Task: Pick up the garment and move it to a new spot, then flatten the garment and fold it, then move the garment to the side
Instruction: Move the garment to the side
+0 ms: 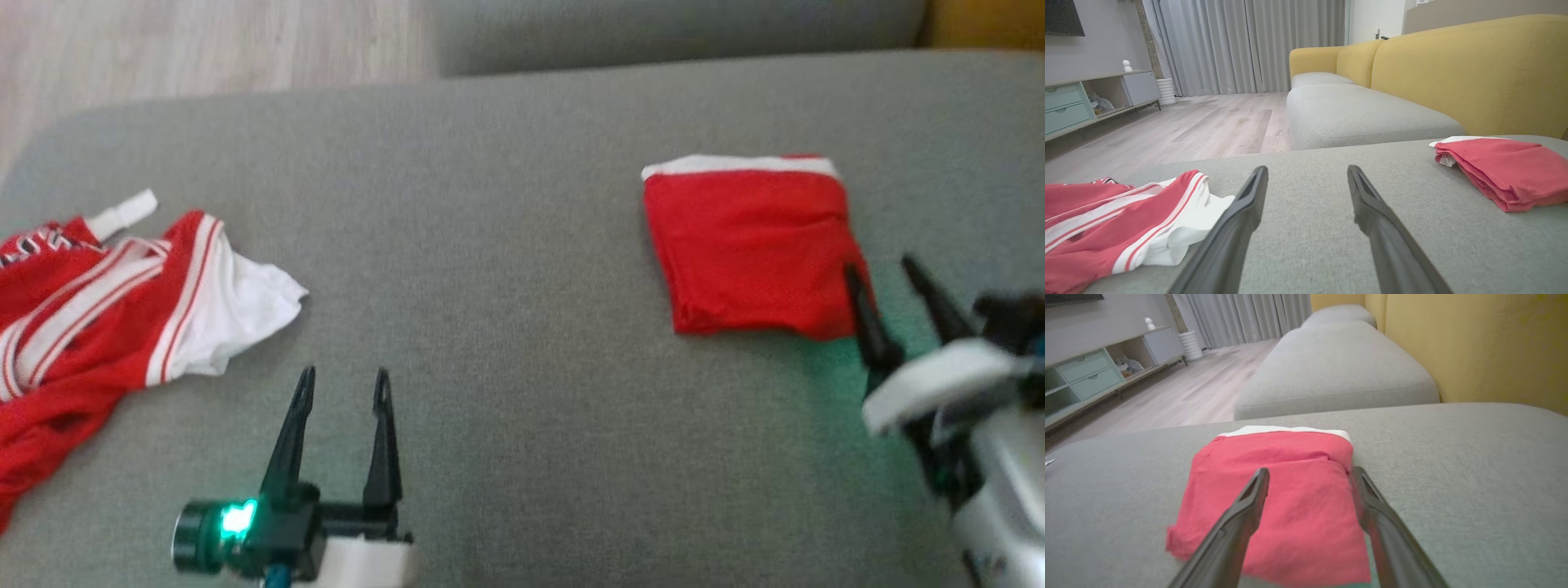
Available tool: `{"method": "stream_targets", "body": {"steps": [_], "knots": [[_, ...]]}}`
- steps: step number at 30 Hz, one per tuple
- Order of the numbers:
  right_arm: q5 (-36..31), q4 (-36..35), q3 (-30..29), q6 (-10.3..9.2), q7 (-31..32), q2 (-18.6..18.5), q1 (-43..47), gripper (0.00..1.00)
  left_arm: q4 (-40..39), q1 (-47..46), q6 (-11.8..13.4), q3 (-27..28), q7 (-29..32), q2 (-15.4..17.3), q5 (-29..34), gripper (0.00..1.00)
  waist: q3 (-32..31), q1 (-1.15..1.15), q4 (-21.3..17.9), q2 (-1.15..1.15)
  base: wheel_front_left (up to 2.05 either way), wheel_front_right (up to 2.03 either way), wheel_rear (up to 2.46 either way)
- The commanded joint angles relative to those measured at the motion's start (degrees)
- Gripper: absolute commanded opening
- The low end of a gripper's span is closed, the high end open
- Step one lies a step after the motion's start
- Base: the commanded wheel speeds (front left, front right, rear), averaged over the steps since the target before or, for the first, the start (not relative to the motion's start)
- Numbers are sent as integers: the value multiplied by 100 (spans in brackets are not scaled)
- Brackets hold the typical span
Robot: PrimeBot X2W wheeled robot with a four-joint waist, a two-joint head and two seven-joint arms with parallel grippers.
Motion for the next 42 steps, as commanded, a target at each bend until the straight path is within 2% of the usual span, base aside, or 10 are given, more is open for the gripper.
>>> {"method": "stream_targets", "body": {"steps": [1,11,12,14,15,21,27,35,41,42], "knots": [[154,-63,115,-4,154,-178,-265,100,-206,-293,-8,111,-29,-37,30,100,365,-1,37,0,0,0,0],[1044,815,547,-4,1542,-715,-1288,100,-160,-774,21,-70,-29,-38,-43,100,913,-1,181,0,0,0,0],[1110,862,635,-4,1659,-723,-1312,92,-153,-793,27,-75,-29,-38,-44,100,926,-1,184,0,0,0,0],[1278,888,756,-4,1777,-721,-1354,19,-146,-816,45,-72,-29,-38,-45,100,950,-1,169,0,0,0,0],[1331,880,806,-4,1776,-738,-1379,0,-147,-822,57,-67,-29,-38,-43,100,967,-1,151,0,0,0,0],[1309,914,884,-4,1602,-984,-1586,0,-171,-856,39,-14,-29,-38,9,100,1101,-1,-78,0,0,0,0],[1038,991,689,-4,1632,-1615,-1953,0,-241,-1048,-57,55,-29,-37,123,100,1539,-1,-456,0,0,0,0],[735,975,-50,-4,1693,-2709,-2209,0,-349,-1547,-240,38,-29,-3,281,100,2446,-1,-717,0,0,0,0],[470,938,-731,-4,1613,-3085,-2288,0,-365,-1926,-318,19,-29,35,362,100,2951,-1,-755,0,0,0,0],[418,934,-843,-4,1607,-3073,-2295,40,-359,-1968,-318,24,-29,38,364,100,2992,-1,-764,0,0,0,0]]}}
